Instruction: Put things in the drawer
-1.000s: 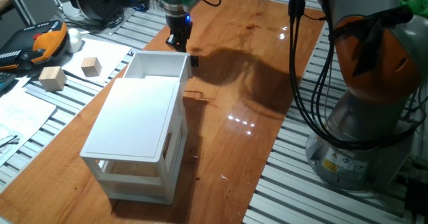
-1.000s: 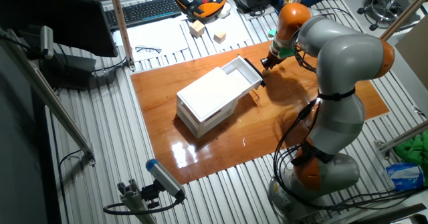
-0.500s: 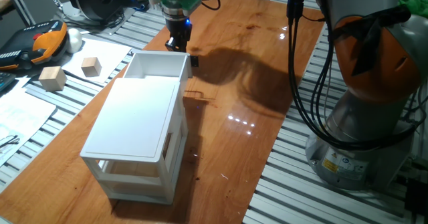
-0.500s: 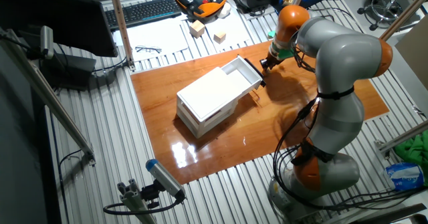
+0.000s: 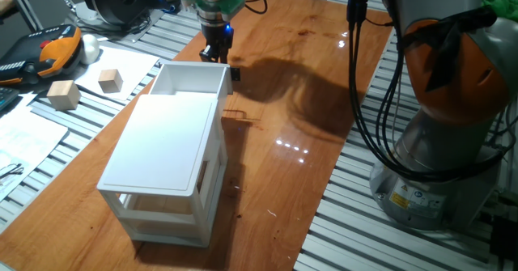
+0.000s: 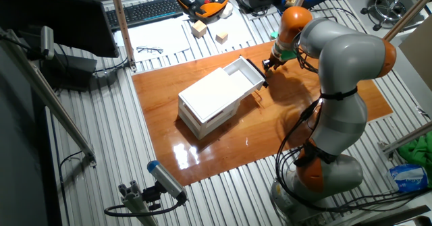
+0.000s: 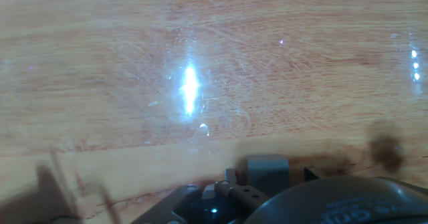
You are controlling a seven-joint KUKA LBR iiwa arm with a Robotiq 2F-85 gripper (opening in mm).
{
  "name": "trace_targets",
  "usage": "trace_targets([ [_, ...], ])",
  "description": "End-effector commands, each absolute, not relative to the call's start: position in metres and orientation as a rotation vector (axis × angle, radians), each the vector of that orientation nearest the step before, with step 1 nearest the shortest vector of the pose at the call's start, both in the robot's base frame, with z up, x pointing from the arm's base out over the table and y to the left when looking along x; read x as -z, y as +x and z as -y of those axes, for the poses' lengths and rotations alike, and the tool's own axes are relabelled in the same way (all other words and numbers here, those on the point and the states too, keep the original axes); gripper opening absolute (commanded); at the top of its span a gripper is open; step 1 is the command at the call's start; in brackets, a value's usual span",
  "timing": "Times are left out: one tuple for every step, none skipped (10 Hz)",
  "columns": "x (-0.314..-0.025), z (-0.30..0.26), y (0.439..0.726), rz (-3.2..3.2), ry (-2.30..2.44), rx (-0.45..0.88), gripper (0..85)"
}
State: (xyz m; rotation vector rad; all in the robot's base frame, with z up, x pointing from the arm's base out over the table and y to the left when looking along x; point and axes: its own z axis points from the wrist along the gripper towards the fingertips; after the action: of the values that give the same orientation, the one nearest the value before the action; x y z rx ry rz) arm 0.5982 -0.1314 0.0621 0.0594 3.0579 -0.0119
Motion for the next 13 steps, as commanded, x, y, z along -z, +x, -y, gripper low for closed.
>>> trace_targets([
  [-0.061,0.132,0.599,-3.061,0.060,0.009,51.0],
  [-0.059,0.132,0.599,-3.062,0.060,0.007,51.0],
  [-0.058,0.132,0.599,-3.062,0.060,0.004,51.0],
  [-0.056,0.132,0.599,-3.064,0.060,0.004,51.0],
  [-0.054,0.133,0.599,-3.064,0.060,-0.003,51.0],
  [-0.051,0.133,0.600,-3.064,0.060,-0.005,51.0],
  [-0.049,0.132,0.600,-3.064,0.060,-0.005,51.0],
  [-0.048,0.132,0.600,-3.064,0.060,-0.007,51.0],
  [-0.046,0.132,0.600,-3.064,0.056,-0.005,51.0],
  [-0.045,0.132,0.601,-3.064,0.056,-0.007,51.0],
  [-0.044,0.131,0.601,-3.064,0.053,-0.007,51.0],
  [-0.042,0.131,0.601,-3.064,0.053,-0.005,51.0],
  [-0.041,0.131,0.601,-3.064,0.048,-0.002,51.0],
])
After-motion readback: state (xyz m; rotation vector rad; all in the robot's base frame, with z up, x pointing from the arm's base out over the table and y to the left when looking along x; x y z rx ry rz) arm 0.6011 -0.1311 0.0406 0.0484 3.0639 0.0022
